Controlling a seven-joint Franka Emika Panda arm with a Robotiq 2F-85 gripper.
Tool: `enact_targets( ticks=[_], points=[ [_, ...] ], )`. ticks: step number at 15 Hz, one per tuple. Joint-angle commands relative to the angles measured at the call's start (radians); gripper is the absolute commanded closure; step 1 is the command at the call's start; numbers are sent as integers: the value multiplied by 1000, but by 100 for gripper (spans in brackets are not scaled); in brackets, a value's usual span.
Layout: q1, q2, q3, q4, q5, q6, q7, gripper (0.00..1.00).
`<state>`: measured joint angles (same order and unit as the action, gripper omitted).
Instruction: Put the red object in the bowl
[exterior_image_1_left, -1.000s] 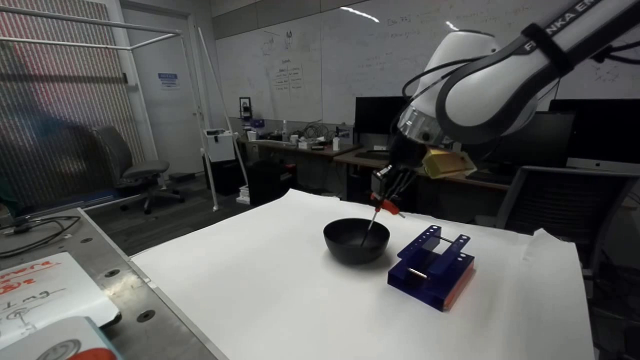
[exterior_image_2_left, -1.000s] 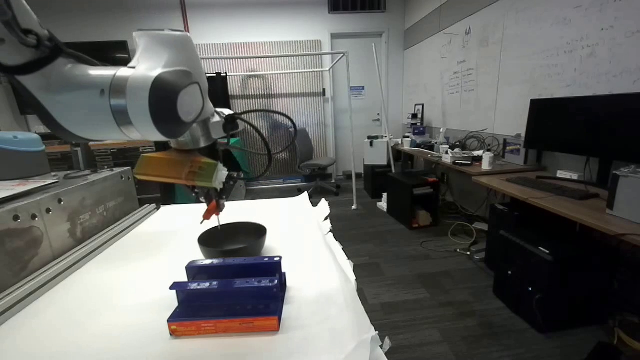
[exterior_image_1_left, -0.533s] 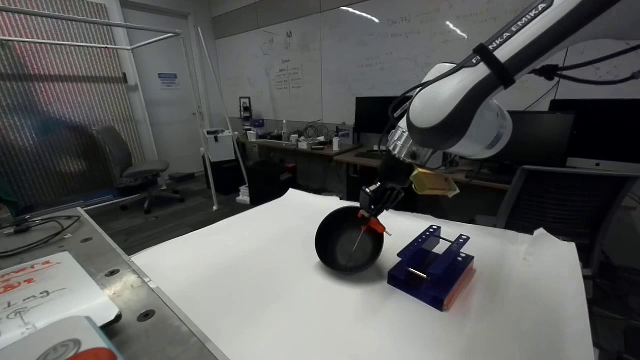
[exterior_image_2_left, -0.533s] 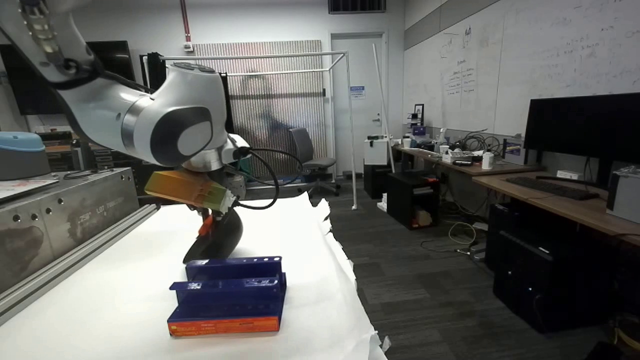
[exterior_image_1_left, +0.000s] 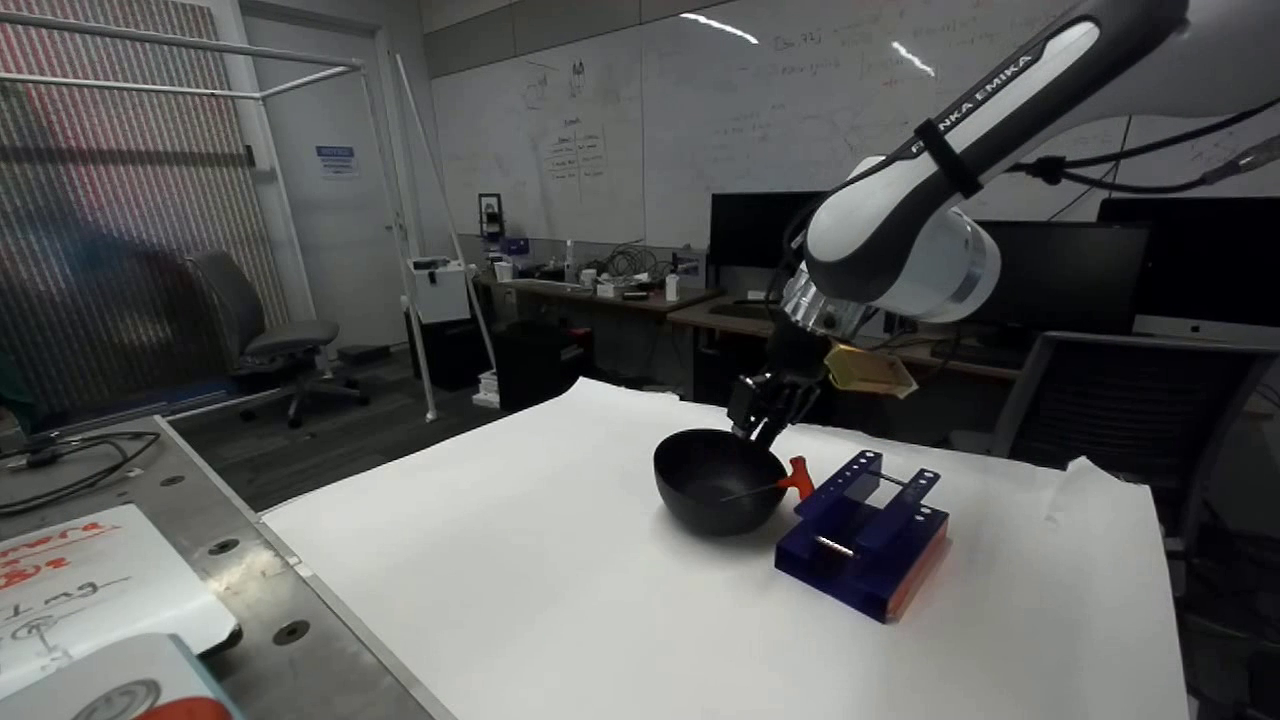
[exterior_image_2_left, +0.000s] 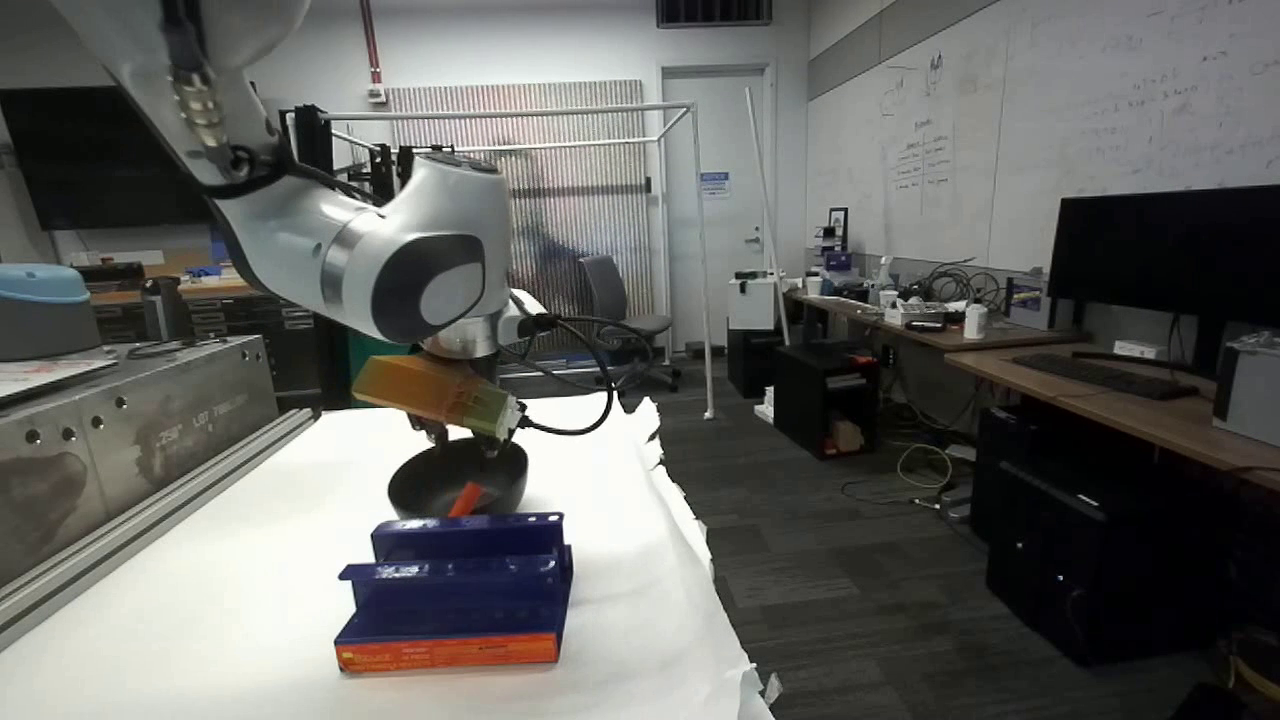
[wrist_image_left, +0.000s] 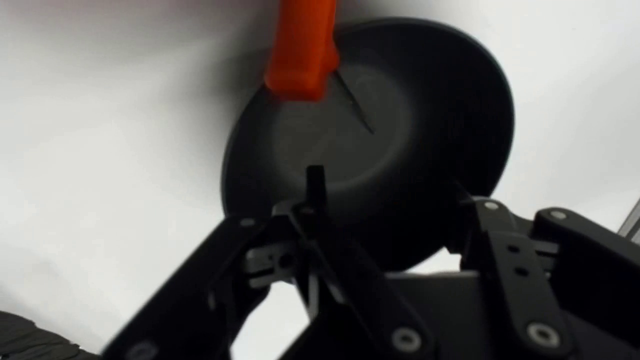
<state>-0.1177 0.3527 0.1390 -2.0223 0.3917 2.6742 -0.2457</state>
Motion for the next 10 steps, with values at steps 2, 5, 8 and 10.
enact_targets(
  ticks=[2, 5, 8, 10],
  points=[
    [-53, 54, 2, 78, 14, -97, -47, 8],
    [-55, 26, -7, 69, -8, -120, -48, 0],
    [-19, -51, -35, 29, -93, -121, -22, 0],
    [19, -114, -70, 13, -199, -165, 41, 0]
  ],
)
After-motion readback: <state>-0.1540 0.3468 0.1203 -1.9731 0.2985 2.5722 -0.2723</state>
